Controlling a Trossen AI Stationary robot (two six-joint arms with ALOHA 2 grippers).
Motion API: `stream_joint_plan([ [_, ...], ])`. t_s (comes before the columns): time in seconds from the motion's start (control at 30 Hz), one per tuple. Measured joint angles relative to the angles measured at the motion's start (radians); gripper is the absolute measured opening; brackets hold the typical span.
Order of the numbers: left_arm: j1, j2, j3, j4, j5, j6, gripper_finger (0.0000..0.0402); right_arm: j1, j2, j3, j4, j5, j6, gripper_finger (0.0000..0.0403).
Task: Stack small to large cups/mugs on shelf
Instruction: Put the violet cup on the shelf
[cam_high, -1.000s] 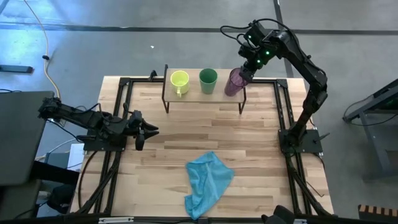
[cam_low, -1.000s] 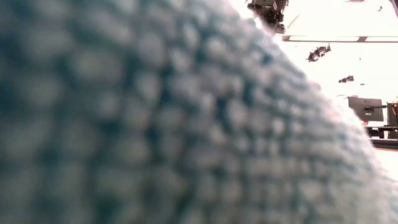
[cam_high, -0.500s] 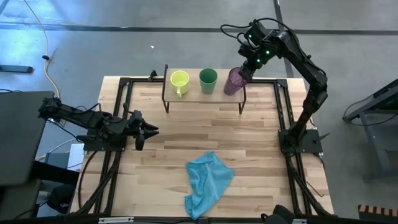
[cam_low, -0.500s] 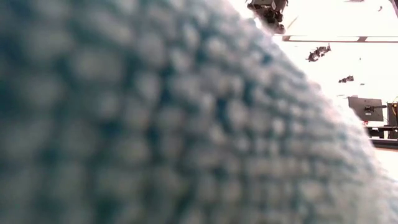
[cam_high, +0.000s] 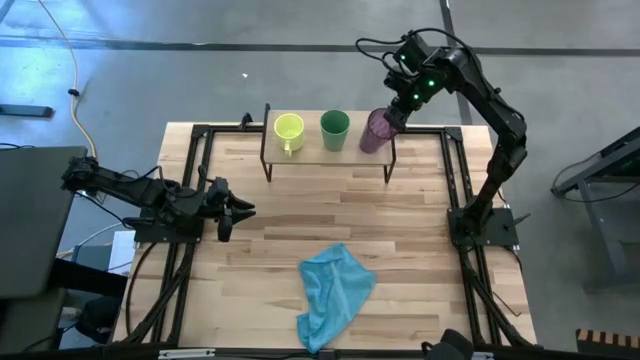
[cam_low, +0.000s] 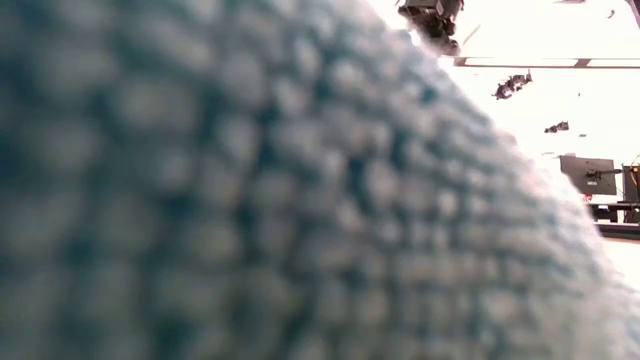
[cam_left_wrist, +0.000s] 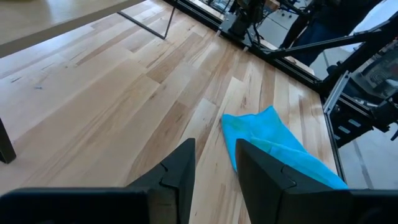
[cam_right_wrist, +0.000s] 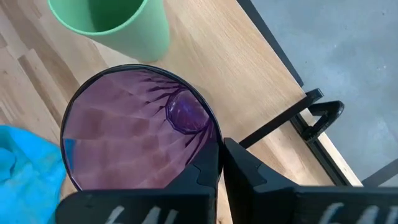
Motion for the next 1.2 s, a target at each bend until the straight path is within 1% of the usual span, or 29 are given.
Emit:
stream_joint_plan([
  [0.1,0.0,0.0,0.0,0.0,0.0,0.0,0.0104,-0.004,0.0,0.0,-0.004,-0.008,0.001,0.0005],
  [0.4,0.0,0.0,0.0,0.0,0.0,0.0,0.0104,-0.004,0.0,0.0,-0.004,-0.012,0.003,0.0039],
  [0.97,0.0,0.0,0.0,0.0,0.0,0.0,0.0104,-0.004,0.0,0.0,0.02,-0.011,0.003,0.0042],
  [1.2,0.0,0.0,0.0,0.0,0.001,0.0,0.0104,-0.004,0.002,0.0,0.016,0.009,0.012,0.0042],
])
